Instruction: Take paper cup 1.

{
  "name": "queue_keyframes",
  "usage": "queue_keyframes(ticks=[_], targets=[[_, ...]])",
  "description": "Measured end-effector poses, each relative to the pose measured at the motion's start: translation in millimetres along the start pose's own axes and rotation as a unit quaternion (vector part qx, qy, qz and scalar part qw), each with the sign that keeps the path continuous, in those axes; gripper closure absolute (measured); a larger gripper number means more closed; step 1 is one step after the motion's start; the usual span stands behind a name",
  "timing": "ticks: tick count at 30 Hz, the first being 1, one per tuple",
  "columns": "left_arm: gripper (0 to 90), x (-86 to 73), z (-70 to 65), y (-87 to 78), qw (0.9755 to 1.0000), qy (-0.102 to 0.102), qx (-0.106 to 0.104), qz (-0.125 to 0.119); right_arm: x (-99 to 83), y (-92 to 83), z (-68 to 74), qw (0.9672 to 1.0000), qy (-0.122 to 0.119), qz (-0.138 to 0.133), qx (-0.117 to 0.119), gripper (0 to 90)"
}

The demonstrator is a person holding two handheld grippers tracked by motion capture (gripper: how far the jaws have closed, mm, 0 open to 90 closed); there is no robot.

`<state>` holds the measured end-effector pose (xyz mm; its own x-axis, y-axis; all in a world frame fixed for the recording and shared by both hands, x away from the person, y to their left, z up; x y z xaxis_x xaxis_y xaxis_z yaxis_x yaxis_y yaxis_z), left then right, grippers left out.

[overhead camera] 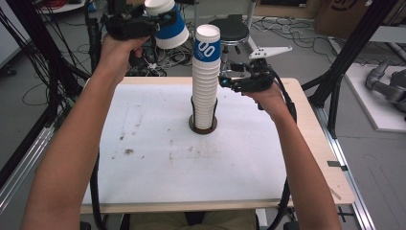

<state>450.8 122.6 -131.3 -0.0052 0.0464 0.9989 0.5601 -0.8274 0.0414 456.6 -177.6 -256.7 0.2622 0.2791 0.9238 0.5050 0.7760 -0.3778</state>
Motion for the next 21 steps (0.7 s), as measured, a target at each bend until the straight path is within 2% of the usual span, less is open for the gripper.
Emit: queue_keyframes(ticks=[4, 8, 10, 11, 12, 14, 15, 16, 18, 21], targets=[[26.8, -20.8, -1.8, -13.0, 0.9998, 0.003, -0.001, 0.018, -11.2, -13.8, -0.4, 1.0000, -0.004, -0.001, -0.001, 20.6], [26.8, -40.5, -8.2, -24.5, 0.9994, 0.013, -0.005, 0.033, -33.8, -27.1, -0.4, 0.9999, -0.006, 0.014, -0.003, 19.4], [26.8, -52.2, -10.8, -30.4, 0.9991, 0.017, -0.004, 0.040, -39.3, -29.5, 0.0, 0.9999, -0.002, 0.016, -0.002, 19.3], [26.7, -58.3, -12.0, -33.3, 0.9989, 0.018, -0.004, 0.044, -50.3, -33.4, 0.5, 0.9997, 0.004, 0.022, -0.002, 17.1], [26.7, -64.4, -12.9, -36.3, 0.9986, 0.021, -0.002, 0.049, -50.3, -33.4, 0.5, 0.9997, 0.004, 0.022, -0.002, 17.1], [26.7, -75.7, -14.0, -42.4, 0.9986, 0.020, 0.000, 0.048, -61.2, -36.7, 1.9, 0.9998, 0.008, 0.021, 0.001, 17.0], [26.7, -87.5, -16.4, -48.3, 0.9985, 0.019, 0.000, 0.051, -72.2, -38.5, 4.8, 0.9995, 0.006, 0.029, -0.007, 17.0], [26.7, -87.5, -16.4, -48.3, 0.9985, 0.019, 0.000, 0.051, -72.2, -38.5, 4.8, 0.9995, 0.006, 0.029, -0.007, 17.0], [26.7, -101.3, -20.7, -54.9, 0.9986, 0.017, -0.001, 0.050, -84.4, -39.6, 8.0, 0.9991, 0.009, 0.040, -0.013, 14.8], [26.7, -118.9, -26.2, -61.9, 0.9985, 0.015, -0.002, 0.053, -103.5, -41.5, 14.4, 0.9991, 0.010, 0.037, -0.019, 14.9]])
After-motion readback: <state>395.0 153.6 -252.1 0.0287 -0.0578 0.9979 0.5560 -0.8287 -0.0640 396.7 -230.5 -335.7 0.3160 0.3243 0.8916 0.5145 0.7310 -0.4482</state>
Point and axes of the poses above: each handheld gripper's, and its own axes: y roughly forward along the jaws, x roughly out of its top, z roughly to its left, the point moved 4 cm from there along y, roughly forward along the jaws, and after that the axes turned 2 degrees about y, right-handed, at the moved point
